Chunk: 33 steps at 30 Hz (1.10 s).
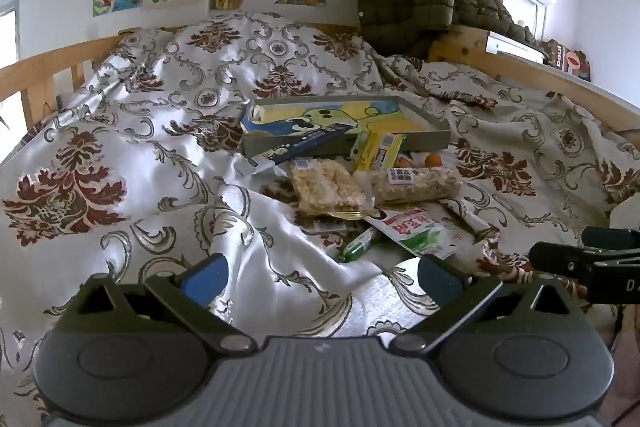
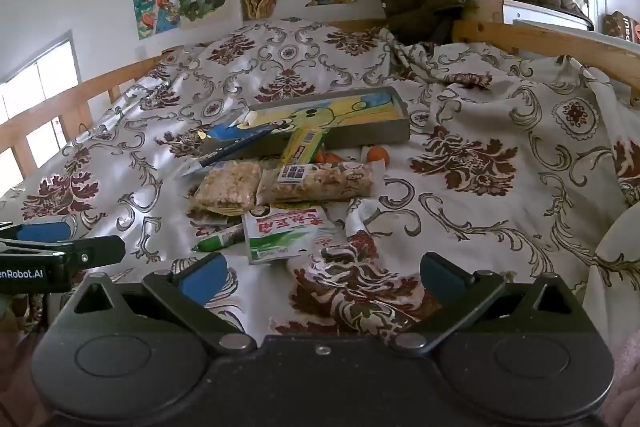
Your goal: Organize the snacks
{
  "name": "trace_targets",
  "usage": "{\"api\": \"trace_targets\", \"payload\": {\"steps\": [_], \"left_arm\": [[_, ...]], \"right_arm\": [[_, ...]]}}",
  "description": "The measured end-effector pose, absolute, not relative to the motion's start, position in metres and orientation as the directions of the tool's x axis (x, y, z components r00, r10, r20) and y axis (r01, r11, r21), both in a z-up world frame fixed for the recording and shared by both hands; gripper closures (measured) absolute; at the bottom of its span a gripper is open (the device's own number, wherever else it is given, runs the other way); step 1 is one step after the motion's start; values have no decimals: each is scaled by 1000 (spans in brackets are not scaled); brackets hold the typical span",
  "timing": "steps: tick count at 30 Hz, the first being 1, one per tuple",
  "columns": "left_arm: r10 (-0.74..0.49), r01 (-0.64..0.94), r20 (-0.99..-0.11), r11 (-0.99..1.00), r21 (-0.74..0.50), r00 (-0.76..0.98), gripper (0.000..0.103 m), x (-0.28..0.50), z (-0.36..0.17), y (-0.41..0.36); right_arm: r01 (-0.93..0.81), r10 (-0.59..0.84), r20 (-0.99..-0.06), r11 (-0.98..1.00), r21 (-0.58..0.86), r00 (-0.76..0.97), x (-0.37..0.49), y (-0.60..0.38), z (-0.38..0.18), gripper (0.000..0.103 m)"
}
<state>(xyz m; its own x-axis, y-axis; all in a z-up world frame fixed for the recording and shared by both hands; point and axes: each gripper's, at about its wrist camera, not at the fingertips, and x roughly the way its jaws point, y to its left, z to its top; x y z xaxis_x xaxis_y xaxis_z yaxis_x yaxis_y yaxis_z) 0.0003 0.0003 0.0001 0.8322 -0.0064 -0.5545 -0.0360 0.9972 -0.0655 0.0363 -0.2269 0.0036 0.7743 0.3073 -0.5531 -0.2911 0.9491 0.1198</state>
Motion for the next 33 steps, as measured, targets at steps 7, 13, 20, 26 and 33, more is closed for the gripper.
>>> {"api": "trace_targets", "payload": {"steps": [7, 13, 20, 26, 33], "left_arm": [[-8, -32, -553, 998, -63, 833, 0, 0, 0, 0], [-15, -30, -554, 997, -72, 832, 0, 2, -2, 0], [-15, -31, -555, 997, -75, 832, 0, 2, -6, 1], [-11, -38, -562, 996, -75, 827, 0, 2, -5, 2], [-12, -37, -564, 996, -75, 826, 0, 2, -5, 2]], "right_arm": [[-293, 311, -553, 948, 124, 773, 36, -227, 4, 1], [-290, 306, -556, 949, 121, 773, 36, -226, 3, 1], [-290, 309, -556, 949, 125, 772, 37, -227, 3, 1], [-290, 309, -556, 949, 124, 771, 37, -226, 3, 1], [-290, 308, -558, 949, 124, 771, 37, -226, 3, 1]]}}
